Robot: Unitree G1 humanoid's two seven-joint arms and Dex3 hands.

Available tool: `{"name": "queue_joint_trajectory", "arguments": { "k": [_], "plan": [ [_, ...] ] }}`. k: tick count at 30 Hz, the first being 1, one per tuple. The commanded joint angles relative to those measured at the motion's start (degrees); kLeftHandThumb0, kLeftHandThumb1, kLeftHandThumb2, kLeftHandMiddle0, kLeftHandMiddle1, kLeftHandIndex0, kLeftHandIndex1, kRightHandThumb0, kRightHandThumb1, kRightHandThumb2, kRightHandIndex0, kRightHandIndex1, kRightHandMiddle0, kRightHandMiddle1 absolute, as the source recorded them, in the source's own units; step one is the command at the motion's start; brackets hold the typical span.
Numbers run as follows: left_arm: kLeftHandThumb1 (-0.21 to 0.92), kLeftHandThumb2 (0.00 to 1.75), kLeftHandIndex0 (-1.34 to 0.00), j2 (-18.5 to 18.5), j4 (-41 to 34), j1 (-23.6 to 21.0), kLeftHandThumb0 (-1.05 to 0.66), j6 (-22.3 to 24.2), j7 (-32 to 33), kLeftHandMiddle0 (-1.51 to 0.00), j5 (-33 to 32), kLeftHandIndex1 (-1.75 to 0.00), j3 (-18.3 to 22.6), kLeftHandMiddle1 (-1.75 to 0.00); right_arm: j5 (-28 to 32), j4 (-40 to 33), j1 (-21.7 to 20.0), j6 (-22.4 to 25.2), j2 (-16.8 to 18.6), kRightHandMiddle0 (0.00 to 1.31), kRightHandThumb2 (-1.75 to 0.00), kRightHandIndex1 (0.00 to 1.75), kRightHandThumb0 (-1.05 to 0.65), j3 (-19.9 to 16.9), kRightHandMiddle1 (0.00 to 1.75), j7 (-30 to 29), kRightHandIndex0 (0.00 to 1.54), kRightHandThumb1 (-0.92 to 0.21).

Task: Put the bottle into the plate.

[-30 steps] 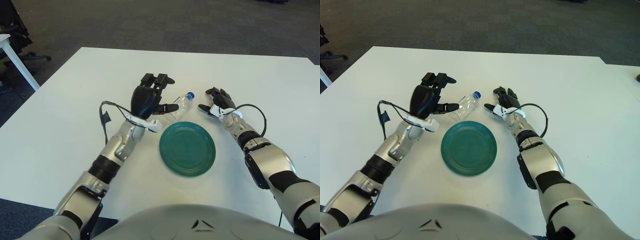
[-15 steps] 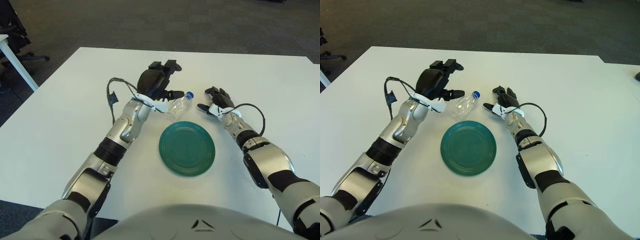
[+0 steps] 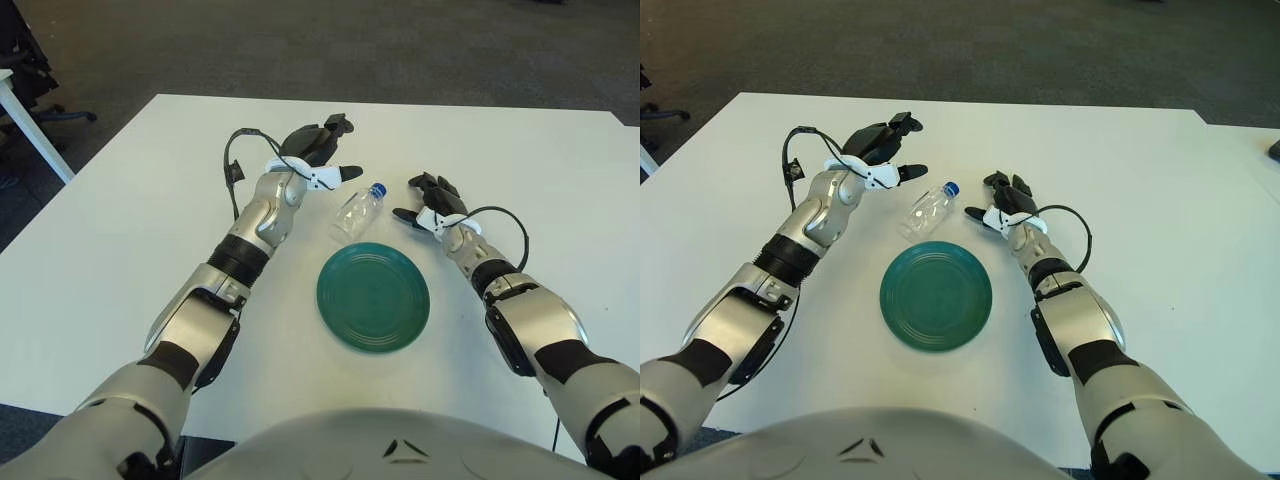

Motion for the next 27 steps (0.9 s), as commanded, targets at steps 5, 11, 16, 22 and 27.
{"name": "queue_joint_trajectory", "arguments": {
  "k": [5, 11, 16, 22, 27],
  "plan": [
    [0.92, 0.6, 0.0, -2.0, -1.4, 1.3, -1.05, 3.0, 1.4, -0.34, 1.1, -0.72, -2.0, -0.1, -0.2, 3.1, 4.2, 2.5, 1.6, 0.01, -0.35, 0.63, -0.73, 0.6, 0.89, 2.5, 0.36, -0.92],
    [0.92, 0.61, 0.0, -3.2, -2.5, 2.6, -1.05, 4.4, 2.6, -0.35, 1.4, -0.7, -2.9, -0.09, -0.2, 3.0, 4.5, 1.9, 1.3, 0.01, -0.37, 0.65, -0.74, 0.7, 0.91, 1.6, 0.37, -0.92],
    [0.92, 0.6, 0.0, -4.3, -2.2, 3.1, -1.05, 5.4, 3.9, -0.35, 1.6, -0.67, -3.1, -0.08, -0.2, 2.8, 4.8, 0.9, 0.9, 0.02, -0.34, 0.66, -0.72, 0.9, 0.92, 1.0, 0.36, -0.92],
    [0.92, 0.59, 0.0, -6.4, -0.1, 3.1, -1.04, 7.2, 6.6, -0.36, 2.1, -0.62, -3.8, -0.07, -0.5, 2.8, 4.6, 0.7, 0.9, 0.04, -0.3, 0.68, -0.71, 1.3, 0.92, 1.1, 0.36, -0.92],
    [0.92, 0.59, 0.0, -7.9, 1.7, 3.1, -1.04, 9.0, 9.5, -0.38, 2.7, -0.59, -4.4, -0.08, -0.6, 2.8, 4.4, 1.3, 1.0, 0.05, -0.29, 0.7, -0.7, 1.6, 0.92, 1.5, 0.36, -0.92]
  ]
}}
